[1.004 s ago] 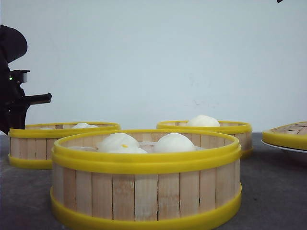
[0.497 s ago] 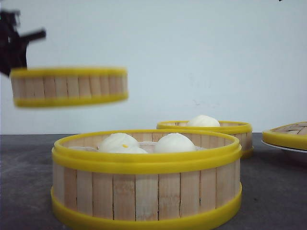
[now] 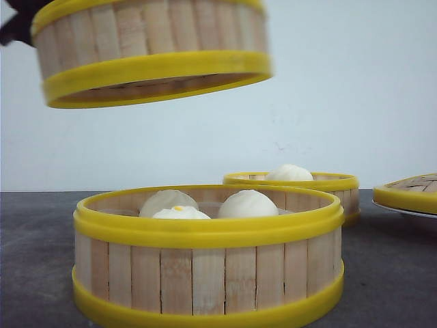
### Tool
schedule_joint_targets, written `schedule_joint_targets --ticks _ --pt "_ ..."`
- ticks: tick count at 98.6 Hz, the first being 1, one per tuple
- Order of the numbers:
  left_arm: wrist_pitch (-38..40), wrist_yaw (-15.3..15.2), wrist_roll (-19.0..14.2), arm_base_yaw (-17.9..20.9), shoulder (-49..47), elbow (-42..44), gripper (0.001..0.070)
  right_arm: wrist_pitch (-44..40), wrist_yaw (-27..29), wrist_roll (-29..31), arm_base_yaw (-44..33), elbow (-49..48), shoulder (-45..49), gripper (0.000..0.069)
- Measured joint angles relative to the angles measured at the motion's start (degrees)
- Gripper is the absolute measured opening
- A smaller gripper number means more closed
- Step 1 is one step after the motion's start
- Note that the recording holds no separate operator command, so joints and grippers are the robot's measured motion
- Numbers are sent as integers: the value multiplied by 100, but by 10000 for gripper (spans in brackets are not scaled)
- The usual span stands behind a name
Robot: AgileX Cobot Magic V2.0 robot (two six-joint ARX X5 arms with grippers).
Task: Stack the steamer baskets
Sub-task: 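Lift the basket with the left gripper and lower it onto the front basket, then release the left gripper and move the right gripper to the other basket's rim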
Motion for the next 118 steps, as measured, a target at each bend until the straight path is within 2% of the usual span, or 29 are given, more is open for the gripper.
schedule_joint_targets --ticks 10,22,54,81,118 --pt "258 -70 11 -396 0 -315 25 -7 0 -2 0 0 -85 494" --pt "557 -236 39 -647 0 -741 25 -50 0 -2 0 0 -157 494" --pt "1329 -590 11 -951 70 -1209 25 -127 0 -2 0 0 -177 494" --pt "1311 -623 7 -1139 350 -1213 25 -129 0 -2 0 0 -177 494" --pt "1294 -636 -22 -1150 562 -1217 25 -168 0 -2 0 0 -177 494"
